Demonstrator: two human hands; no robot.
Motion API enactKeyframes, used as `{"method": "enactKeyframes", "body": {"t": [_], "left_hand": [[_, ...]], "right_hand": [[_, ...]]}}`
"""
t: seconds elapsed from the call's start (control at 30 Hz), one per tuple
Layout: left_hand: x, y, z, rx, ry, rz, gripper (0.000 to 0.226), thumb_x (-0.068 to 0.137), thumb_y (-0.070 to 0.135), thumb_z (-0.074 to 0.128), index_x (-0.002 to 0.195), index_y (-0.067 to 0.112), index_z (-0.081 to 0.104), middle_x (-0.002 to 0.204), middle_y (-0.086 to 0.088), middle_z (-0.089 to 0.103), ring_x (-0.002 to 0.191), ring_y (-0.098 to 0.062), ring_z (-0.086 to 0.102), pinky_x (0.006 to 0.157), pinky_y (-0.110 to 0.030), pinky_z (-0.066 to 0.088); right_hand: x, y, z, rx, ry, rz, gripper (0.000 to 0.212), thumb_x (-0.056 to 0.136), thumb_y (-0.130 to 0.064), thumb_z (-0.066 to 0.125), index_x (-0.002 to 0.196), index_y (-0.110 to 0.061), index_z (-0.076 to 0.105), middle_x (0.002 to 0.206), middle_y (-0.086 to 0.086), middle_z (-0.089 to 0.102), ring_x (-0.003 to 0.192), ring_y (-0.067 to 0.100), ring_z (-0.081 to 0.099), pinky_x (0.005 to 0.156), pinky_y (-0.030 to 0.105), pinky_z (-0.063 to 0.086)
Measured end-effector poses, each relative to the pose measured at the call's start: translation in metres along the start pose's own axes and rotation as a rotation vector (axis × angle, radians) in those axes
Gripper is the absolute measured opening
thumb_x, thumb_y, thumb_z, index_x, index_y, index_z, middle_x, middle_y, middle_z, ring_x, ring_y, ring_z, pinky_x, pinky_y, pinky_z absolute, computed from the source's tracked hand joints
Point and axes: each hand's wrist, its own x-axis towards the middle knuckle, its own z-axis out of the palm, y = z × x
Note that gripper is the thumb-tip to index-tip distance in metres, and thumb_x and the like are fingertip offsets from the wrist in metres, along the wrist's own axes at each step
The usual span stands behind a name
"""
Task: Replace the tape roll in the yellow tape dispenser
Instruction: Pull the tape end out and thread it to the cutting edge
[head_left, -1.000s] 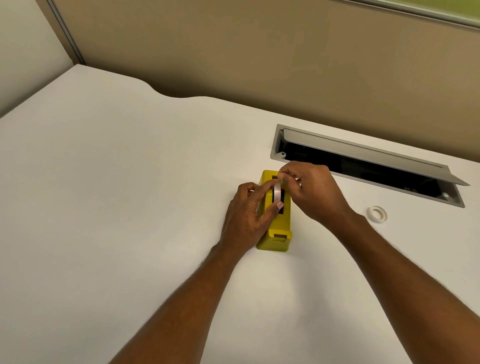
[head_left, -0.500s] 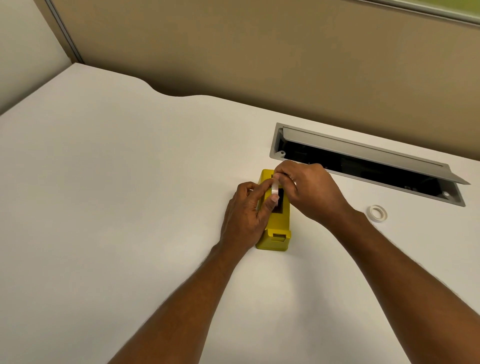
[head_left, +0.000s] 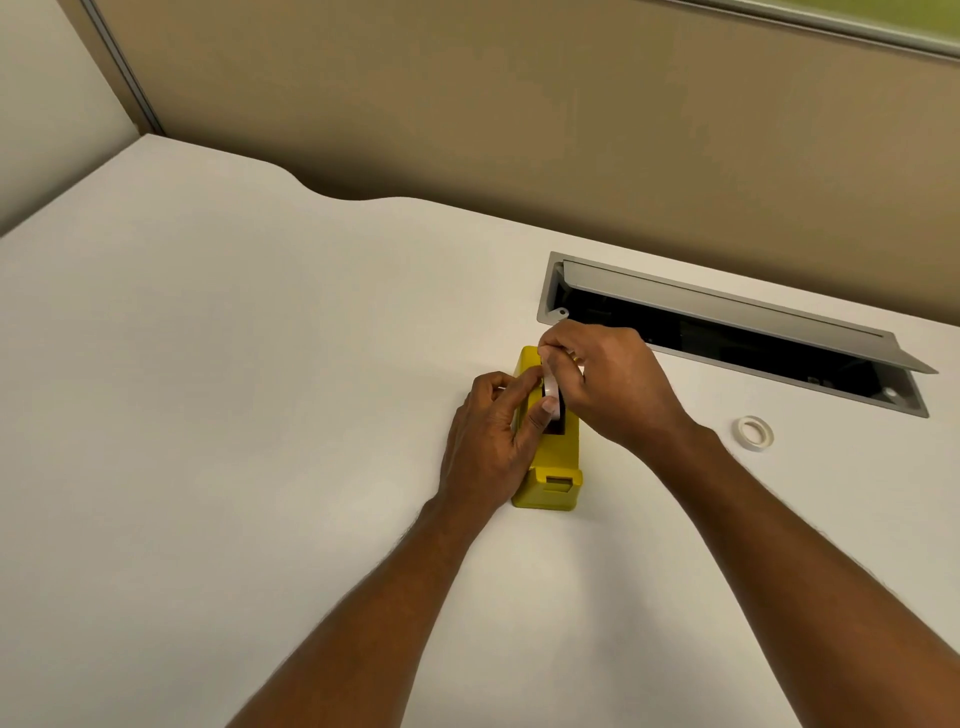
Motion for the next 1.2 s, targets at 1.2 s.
{"method": "enactKeyframes", "body": {"t": [1.2], "left_hand": [[0.0,0.004,0.001,0.015,-0.002,-0.029,0.056,0.086,0.068,0.034,0.134,0.041,0.044,0.124,0.0,0.05,0.107,-0.015,0.051,0.085,-0.039,0.053]], "right_hand": [[0.003,0.003,-0.011,-0.037,0.092,-0.035,0.019,0.093,-0.018,0.055,0.104,-0.009,0.068,0.104,0.008,0.072,0.093,0.023,0.065,0.076,0.024,0.042]]}}
